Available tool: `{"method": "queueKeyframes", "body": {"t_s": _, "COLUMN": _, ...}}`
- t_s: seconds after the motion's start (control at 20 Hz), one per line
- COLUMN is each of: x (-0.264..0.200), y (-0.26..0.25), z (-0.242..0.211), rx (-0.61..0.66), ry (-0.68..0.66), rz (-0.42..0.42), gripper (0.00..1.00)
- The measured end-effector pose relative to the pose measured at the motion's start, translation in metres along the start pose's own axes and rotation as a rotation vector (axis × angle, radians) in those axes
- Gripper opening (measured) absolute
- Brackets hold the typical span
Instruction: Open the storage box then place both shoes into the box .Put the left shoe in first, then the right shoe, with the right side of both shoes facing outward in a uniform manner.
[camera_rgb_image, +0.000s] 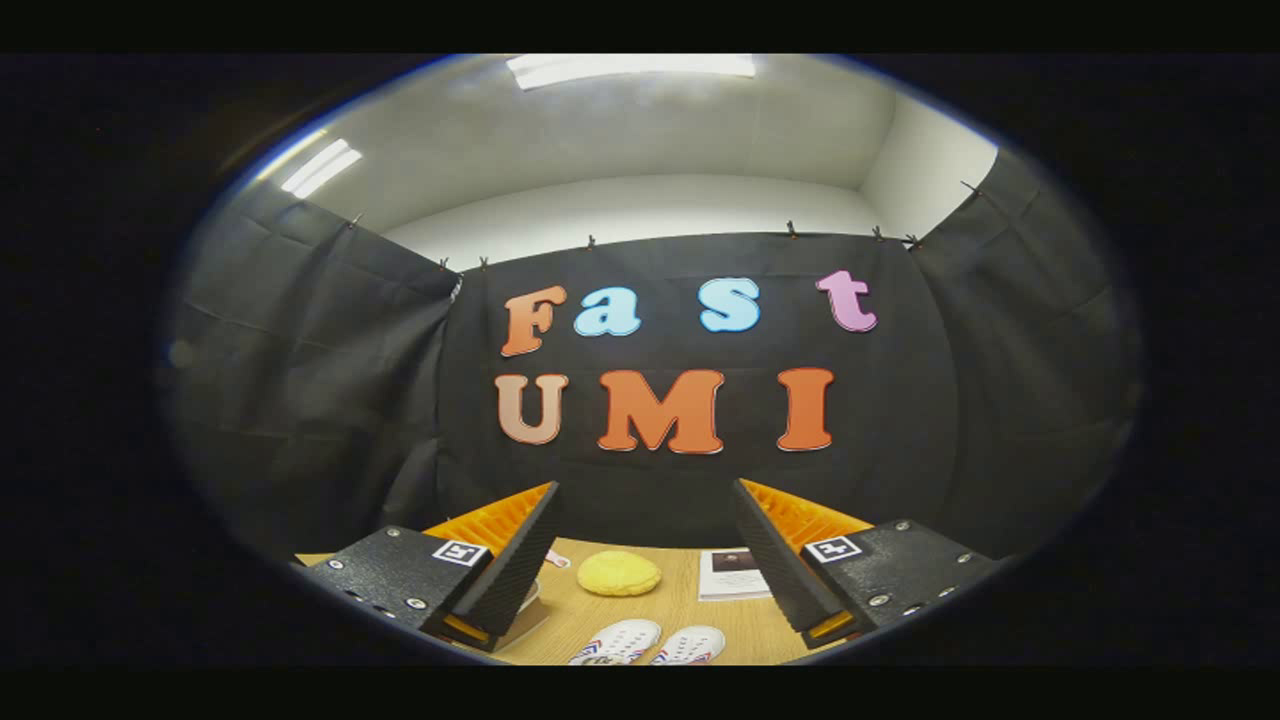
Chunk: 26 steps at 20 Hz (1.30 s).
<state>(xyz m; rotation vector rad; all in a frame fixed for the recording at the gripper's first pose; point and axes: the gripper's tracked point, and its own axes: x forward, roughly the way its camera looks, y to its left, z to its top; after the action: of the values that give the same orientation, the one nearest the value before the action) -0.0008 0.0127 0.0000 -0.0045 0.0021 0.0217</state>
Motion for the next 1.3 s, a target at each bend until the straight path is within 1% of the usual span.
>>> {"method": "queueKeyframes", "body": {"t_s": 0.25, "x": -0.001, "y": 0.007, "z": -0.002, "rx": 0.020, "ry": 0.000, "rz": 0.015, "gripper": 0.99}}
{"method": "queueKeyframes", "body": {"t_s": 0.65, "x": 0.004, "y": 0.024, "z": -0.030, "rx": 0.060, "ry": 0.048, "rz": 0.050, "gripper": 1.00}}
{"method": "queueKeyframes", "body": {"t_s": 0.9, "x": 0.009, "y": 0.049, "z": -0.070, "rx": 0.110, "ry": 0.127, "rz": 0.112, "gripper": 0.99}}
{"method": "queueKeyframes", "body": {"t_s": 1.1, "x": 0.013, "y": 0.070, "z": -0.114, "rx": 0.162, "ry": 0.222, "rz": 0.171, "gripper": 0.99}}
{"method": "queueKeyframes", "body": {"t_s": 1.15, "x": 0.016, "y": 0.075, "z": -0.126, "rx": 0.189, "ry": 0.250, "rz": 0.183, "gripper": 0.99}}
{"method": "queueKeyframes", "body": {"t_s": 1.3, "x": 0.021, "y": 0.100, "z": -0.163, "rx": 0.304, "ry": 0.355, "rz": 0.259, "gripper": 1.00}}
